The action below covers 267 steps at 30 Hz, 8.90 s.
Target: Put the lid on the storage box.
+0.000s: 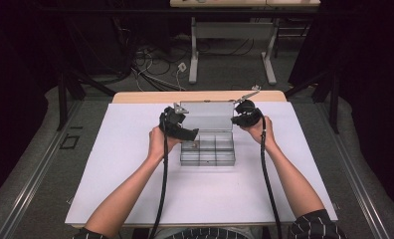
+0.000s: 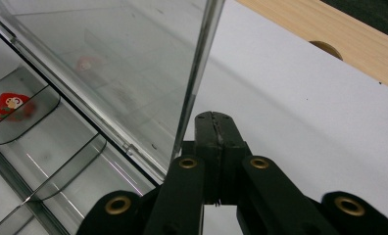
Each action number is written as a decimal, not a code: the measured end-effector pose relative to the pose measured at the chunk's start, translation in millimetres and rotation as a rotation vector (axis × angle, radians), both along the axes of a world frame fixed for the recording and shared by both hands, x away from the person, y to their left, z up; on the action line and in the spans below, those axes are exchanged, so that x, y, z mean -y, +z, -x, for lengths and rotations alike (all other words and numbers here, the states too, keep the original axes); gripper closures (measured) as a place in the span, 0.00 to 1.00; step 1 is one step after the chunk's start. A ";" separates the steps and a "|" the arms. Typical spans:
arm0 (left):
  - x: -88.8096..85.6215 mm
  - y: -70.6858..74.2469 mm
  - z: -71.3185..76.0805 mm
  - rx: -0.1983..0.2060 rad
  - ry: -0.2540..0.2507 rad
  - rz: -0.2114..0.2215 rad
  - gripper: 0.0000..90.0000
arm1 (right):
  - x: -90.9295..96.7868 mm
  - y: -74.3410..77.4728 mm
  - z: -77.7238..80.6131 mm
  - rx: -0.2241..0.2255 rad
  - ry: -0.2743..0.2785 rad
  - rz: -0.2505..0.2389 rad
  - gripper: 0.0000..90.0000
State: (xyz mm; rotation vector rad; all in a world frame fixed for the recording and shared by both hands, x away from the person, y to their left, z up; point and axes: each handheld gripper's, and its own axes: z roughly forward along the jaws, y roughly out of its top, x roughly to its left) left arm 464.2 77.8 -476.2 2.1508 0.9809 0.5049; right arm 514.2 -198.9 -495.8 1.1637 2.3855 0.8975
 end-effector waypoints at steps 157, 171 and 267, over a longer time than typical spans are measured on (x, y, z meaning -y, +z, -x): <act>-35.7 -21.0 75.5 0.230 -0.219 -0.083 0.84 | 52.9 -20.9 150.9 -0.054 0.084 -0.084 0.04; -36.8 -28.5 80.3 0.224 -0.220 -0.087 0.83 | 53.8 -22.9 152.4 -0.055 0.093 -0.069 0.04; -106.2 -40.6 128.4 -0.111 -0.110 -0.190 0.00 | 48.3 -22.2 182.4 -0.102 0.116 -0.043 0.03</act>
